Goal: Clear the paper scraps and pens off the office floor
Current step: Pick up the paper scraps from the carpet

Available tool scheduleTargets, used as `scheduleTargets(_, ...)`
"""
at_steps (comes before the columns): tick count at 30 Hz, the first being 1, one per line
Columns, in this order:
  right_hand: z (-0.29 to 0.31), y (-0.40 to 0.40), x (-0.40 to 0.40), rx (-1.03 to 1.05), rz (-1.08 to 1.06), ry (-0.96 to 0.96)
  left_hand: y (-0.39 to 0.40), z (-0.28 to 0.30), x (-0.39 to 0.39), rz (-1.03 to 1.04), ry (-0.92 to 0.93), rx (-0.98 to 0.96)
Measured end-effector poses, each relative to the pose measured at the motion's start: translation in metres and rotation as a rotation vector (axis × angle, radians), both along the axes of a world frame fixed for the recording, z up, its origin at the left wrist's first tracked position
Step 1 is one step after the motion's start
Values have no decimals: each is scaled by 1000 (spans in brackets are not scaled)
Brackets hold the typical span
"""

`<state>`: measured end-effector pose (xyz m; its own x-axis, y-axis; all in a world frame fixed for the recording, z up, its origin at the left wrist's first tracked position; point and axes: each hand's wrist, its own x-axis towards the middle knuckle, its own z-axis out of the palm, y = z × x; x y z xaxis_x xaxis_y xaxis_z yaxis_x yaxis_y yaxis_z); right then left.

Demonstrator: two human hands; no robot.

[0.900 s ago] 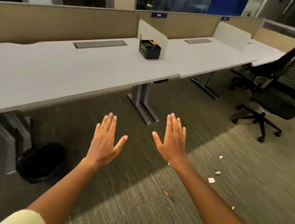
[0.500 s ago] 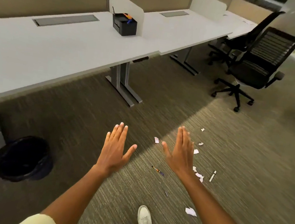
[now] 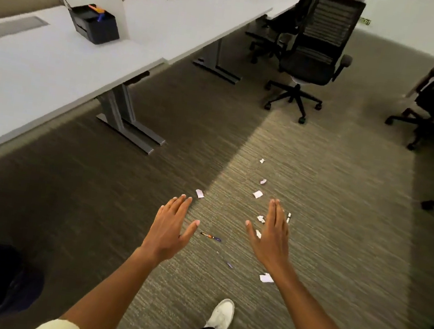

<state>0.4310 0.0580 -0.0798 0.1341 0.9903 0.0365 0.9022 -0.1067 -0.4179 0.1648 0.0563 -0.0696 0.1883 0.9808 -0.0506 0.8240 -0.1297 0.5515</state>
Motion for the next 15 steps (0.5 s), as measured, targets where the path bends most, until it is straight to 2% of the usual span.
scheduleTargets(7,-12,32,51,-38,-118,66,55,-4,63,-117,28,30)
scheduleTargets(15,-21,74,110,-88,-170,78,112,-7,130,-148,31,7)
